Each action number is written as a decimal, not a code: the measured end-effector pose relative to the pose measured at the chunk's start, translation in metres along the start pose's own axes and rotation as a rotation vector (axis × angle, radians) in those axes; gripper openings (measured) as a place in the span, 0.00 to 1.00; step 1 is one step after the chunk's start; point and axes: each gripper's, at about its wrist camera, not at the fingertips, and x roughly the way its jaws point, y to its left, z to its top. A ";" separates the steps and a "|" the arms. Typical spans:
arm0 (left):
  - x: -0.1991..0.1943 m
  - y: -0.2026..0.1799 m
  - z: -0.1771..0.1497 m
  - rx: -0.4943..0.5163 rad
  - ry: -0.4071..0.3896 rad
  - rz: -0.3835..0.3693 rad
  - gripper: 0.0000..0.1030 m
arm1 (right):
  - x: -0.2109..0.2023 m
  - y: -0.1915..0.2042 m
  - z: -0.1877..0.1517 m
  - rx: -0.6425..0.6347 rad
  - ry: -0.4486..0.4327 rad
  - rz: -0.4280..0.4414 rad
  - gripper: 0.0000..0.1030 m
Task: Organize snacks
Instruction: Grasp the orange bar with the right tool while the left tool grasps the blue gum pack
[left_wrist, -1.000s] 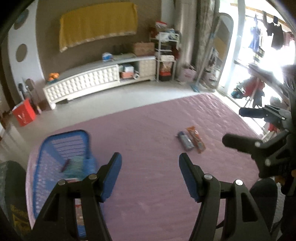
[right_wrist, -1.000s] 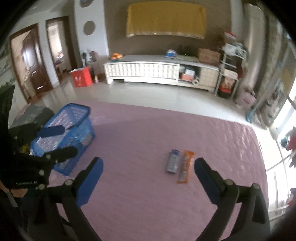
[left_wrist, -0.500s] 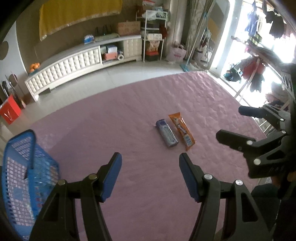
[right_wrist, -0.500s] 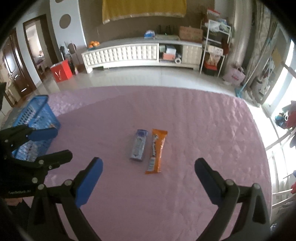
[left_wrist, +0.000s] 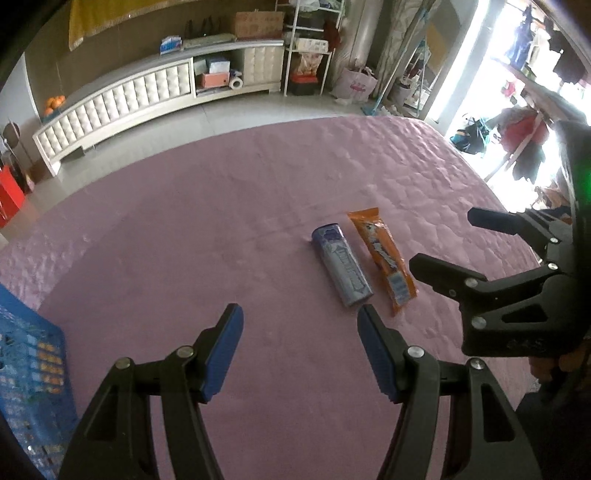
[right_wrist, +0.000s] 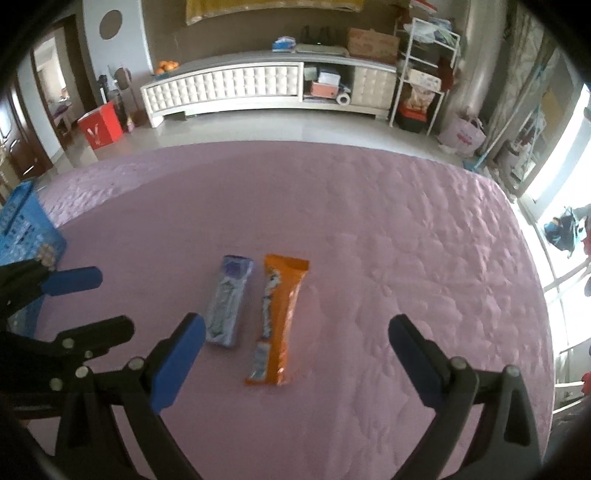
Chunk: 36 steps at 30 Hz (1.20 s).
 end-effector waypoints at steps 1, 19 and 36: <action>0.003 0.003 0.002 -0.007 0.001 -0.009 0.60 | 0.003 -0.002 0.000 0.010 0.000 0.002 0.98; 0.040 0.016 0.018 -0.019 0.032 -0.011 0.60 | 0.045 -0.004 -0.011 -0.008 0.079 0.020 0.35; 0.048 -0.028 0.032 0.027 0.080 0.008 0.60 | 0.015 -0.036 -0.011 0.091 0.029 0.054 0.20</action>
